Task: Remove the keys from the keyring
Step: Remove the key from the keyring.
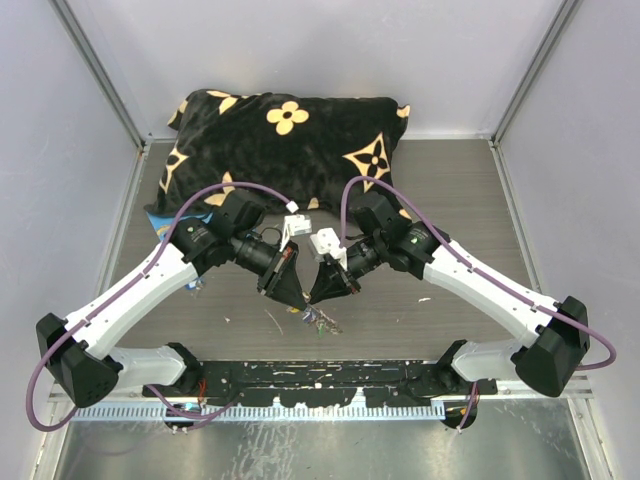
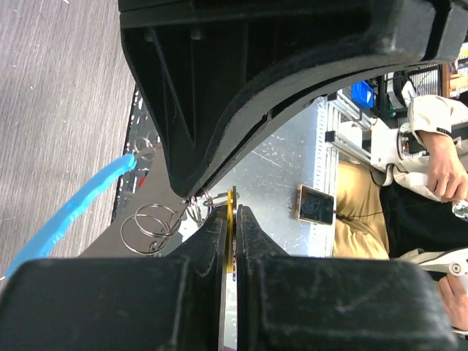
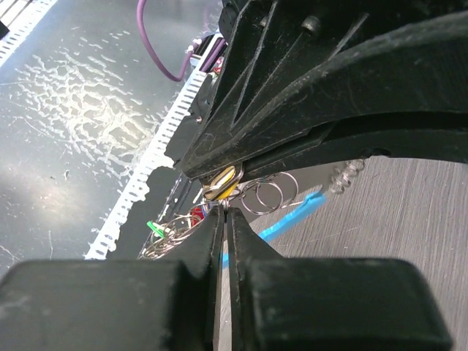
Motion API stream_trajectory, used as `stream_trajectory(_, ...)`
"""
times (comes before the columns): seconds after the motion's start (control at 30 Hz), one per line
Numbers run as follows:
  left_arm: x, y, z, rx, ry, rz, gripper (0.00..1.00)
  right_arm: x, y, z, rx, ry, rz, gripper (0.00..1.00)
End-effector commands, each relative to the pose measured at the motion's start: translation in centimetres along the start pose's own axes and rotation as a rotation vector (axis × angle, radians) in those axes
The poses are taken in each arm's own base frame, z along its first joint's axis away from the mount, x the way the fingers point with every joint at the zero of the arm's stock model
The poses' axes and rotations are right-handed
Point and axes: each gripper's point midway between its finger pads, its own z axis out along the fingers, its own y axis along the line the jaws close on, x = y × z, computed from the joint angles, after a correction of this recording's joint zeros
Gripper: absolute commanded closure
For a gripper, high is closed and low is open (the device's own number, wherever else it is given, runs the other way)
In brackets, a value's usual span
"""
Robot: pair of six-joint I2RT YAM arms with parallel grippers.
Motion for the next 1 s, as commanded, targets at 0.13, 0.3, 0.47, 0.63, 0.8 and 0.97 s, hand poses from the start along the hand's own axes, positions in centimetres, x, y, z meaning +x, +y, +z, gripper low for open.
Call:
stream_trajectory(0.13,-0.6,-1.8,-0.8,0.040,-0.044,0.085,1.00,-2.2,0.1,-1.1,0.011,-0.025,-0.125,0.99)
stream_trajectory(0.3,0.5,-1.9,-1.0,0.029,-0.053,0.095,1.00,-1.3,1.1,-1.4,-0.045,-0.033,-0.214,0.99)
stream_trajectory(0.47,1.9,-1.4,-0.9,0.010,-0.038,0.063,1.00,-0.3,0.7,-1.4,-0.039,-0.013,-0.247,0.99)
stream_trajectory(0.63,2.6,-0.5,-0.5,0.003,-0.041,0.033,1.00,0.7,1.5,-1.2,-0.086,-0.011,-0.334,0.99)
stream_trajectory(0.8,2.9,-0.2,-0.2,0.004,-0.045,0.027,1.00,1.6,1.5,-1.0,-0.111,-0.008,-0.386,0.99)
stream_trajectory(0.97,3.2,-0.2,-0.2,0.003,-0.046,0.030,1.00,1.6,1.4,-0.8,-0.120,-0.019,-0.386,0.99)
